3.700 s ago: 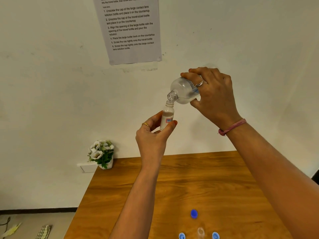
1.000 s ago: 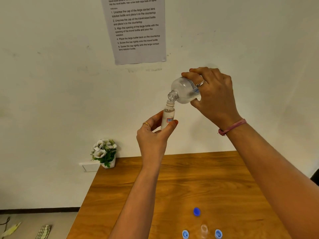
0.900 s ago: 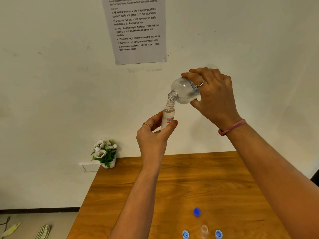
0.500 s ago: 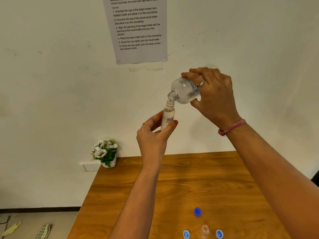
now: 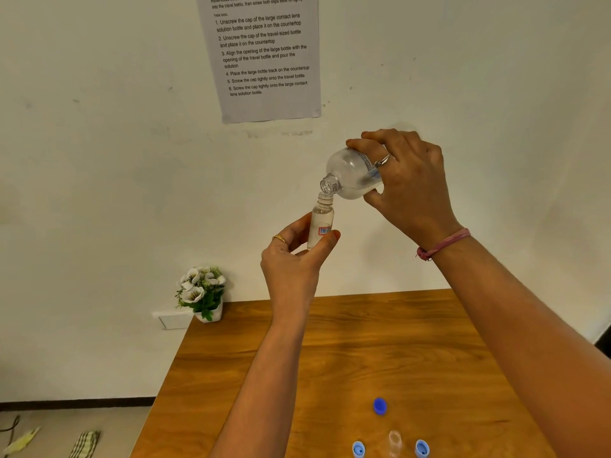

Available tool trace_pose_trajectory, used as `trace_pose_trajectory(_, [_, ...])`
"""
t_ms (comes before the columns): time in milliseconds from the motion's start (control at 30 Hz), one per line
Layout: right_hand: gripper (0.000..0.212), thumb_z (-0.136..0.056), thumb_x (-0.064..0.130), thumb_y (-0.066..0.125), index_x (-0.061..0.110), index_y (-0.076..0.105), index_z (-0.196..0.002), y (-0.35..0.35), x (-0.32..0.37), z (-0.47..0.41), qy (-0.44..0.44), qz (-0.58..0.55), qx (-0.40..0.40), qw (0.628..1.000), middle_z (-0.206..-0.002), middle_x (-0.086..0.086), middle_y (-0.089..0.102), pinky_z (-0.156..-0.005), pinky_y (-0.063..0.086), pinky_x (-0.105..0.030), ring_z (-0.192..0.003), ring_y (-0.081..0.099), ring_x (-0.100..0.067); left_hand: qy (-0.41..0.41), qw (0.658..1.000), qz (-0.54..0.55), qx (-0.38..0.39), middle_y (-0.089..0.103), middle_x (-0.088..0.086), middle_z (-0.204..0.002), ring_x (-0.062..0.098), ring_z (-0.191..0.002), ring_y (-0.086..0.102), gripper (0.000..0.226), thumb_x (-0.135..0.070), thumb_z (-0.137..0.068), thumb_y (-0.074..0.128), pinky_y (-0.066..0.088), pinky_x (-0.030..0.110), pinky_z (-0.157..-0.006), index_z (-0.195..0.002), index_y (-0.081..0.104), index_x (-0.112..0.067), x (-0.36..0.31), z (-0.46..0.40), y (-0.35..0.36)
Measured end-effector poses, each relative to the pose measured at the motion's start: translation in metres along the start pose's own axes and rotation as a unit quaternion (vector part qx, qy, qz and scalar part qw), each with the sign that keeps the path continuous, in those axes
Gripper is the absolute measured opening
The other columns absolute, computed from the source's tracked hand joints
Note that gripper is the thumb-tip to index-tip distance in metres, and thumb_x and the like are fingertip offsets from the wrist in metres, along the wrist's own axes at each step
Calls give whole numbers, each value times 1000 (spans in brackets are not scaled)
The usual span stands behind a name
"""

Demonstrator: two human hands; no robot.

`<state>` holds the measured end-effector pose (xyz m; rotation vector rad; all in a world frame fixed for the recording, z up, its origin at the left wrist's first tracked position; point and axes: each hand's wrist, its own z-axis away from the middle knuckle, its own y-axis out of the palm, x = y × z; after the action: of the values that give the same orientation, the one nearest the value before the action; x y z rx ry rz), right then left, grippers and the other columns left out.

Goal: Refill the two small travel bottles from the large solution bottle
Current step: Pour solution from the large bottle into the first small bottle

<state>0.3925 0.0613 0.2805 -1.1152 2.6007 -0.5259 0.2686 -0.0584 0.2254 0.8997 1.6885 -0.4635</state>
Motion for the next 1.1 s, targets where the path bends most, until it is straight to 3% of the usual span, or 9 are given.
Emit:
trace_pose_trajectory(633, [60, -68, 16, 79, 18, 57, -124, -1, 1, 0, -4, 6, 3, 1000, -120, -8, 60, -85, 42, -47, -111, 55, -31, 1, 1000, 4, 2, 71, -7, -100, 4, -93, 66, 41, -16, -72, 81, 47, 4, -63, -110, 68, -19, -1, 2, 0])
trace_pose_trajectory(867, [58, -69, 16, 78, 19, 57, -124, -3, 0, 0, -4, 8, 3, 1000, -120, -7, 60, -84, 42, -45, -111, 54, -30, -4, 1000, 10, 7, 71, -11, -97, -4, -87, 65, 39, -16, -71, 81, 45, 4, -61, -108, 68, -22, -3, 3, 0])
trace_pose_trajectory(1100, [60, -68, 16, 79, 17, 57, -124, -2, -1, 0, -8, 4, 4, 1000, -120, -9, 60, -84, 43, -47, -111, 55, -32, -4, 1000, 13, 4, 71, -11, -97, 1, -91, 66, 37, -16, -71, 81, 46, 4, -62, -104, 68, -26, -4, 4, 1])
